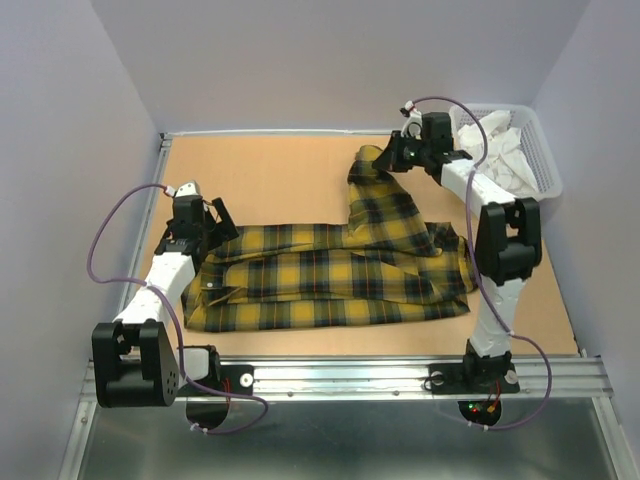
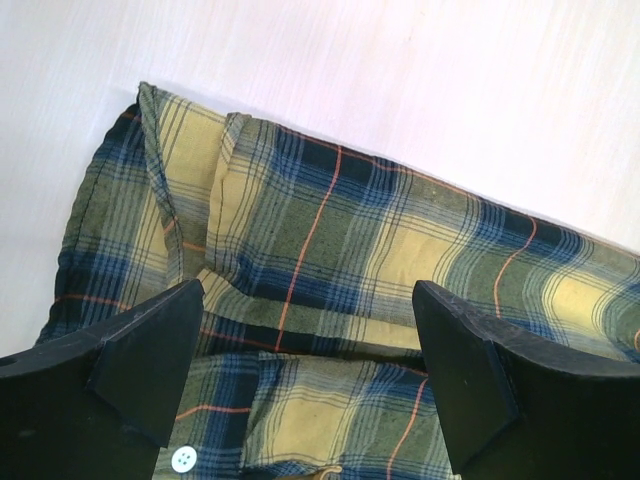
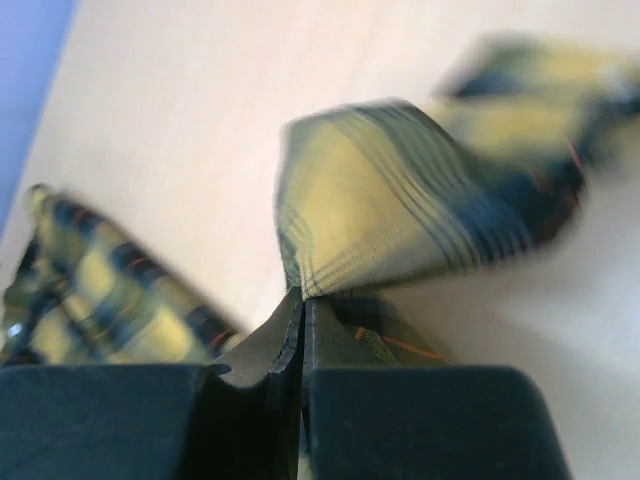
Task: Fold and stack the long sleeve shirts
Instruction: Fold the shirt
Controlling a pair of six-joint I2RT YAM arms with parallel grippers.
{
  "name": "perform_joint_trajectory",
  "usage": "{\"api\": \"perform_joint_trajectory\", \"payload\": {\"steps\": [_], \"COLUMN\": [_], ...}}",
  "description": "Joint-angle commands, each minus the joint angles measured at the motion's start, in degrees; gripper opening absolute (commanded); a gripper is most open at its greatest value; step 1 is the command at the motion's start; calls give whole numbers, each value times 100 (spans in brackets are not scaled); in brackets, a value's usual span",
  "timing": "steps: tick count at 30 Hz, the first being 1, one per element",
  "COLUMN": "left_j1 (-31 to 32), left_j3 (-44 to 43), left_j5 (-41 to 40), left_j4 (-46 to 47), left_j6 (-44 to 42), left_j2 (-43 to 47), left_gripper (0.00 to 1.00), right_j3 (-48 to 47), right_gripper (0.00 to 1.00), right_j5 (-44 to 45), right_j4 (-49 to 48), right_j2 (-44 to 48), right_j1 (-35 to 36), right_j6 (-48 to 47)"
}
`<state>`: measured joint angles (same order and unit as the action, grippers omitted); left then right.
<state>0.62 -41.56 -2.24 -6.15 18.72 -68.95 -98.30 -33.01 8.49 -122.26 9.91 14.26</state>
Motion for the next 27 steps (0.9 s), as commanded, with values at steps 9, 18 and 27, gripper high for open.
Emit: {"api": "perform_joint_trajectory", "payload": {"steps": [9, 18, 27], "left_j1": [-10, -10, -10], "left_j3": [-133, -98, -54], "left_j5": [93, -58, -110], "left_j4": [-88, 140, 273], "left_j6": [273, -17, -97], "left_j2": [57, 83, 119], "left_gripper": [97, 97, 97], "right_j3": [3245, 5232, 6279], "right_gripper": [1, 1, 4], "right_j5": [-670, -1401, -2068], "right_j4": [-67, 223, 854], "right_j2": [3364, 6080, 7417], "right_j1": [977, 1435, 1443], "right_j6": [305, 1034, 1527]}}
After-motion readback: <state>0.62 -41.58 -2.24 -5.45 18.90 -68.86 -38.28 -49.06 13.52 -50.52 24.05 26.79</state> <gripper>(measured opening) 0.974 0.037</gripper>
